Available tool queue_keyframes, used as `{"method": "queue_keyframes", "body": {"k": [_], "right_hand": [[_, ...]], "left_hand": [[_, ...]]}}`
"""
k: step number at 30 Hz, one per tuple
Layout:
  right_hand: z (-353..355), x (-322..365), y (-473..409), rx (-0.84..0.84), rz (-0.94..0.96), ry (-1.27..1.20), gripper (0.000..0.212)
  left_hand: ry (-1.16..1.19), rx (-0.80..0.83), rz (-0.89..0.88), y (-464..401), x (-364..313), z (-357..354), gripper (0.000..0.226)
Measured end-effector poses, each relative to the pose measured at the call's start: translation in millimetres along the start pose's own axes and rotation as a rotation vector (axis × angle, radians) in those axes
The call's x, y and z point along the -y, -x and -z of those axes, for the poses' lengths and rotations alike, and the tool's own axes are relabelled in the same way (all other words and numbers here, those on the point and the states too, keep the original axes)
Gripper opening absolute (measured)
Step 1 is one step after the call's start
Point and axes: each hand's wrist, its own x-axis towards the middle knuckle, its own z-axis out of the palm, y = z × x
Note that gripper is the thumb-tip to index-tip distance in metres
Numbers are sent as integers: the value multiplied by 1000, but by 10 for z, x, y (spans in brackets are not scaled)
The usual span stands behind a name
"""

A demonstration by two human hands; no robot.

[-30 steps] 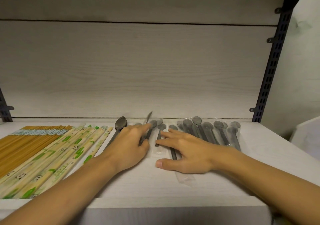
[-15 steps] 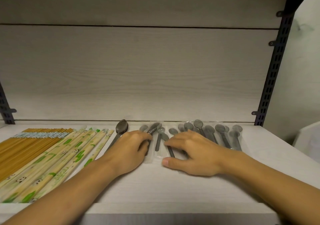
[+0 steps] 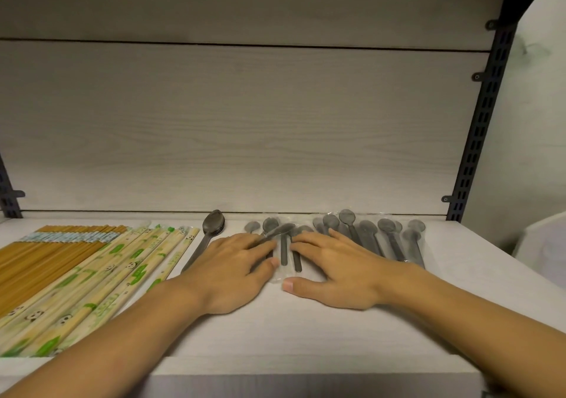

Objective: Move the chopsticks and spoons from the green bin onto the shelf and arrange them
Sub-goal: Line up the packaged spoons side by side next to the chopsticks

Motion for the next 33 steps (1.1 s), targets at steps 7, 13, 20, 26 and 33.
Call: {"method": "queue_keyframes", "body": {"k": [7, 13, 20, 26, 33], "right_hand": [[-4, 7, 8, -43, 12, -9, 78], [-21, 51, -24, 46, 71, -56, 61], [-30, 46, -16, -7, 42, -7, 78], [-4, 83, 3, -21, 51, 8, 67], [-72, 51, -60, 68, 40, 46, 87]], "left_hand": [[94, 75, 112, 10, 3, -31, 48], [196, -10, 34, 4, 62, -23, 35], [-78, 1, 181, -26, 100, -115, 66], [-22, -85, 184, 35, -18, -23, 37], [152, -143, 108, 31, -30, 25, 40]]}}
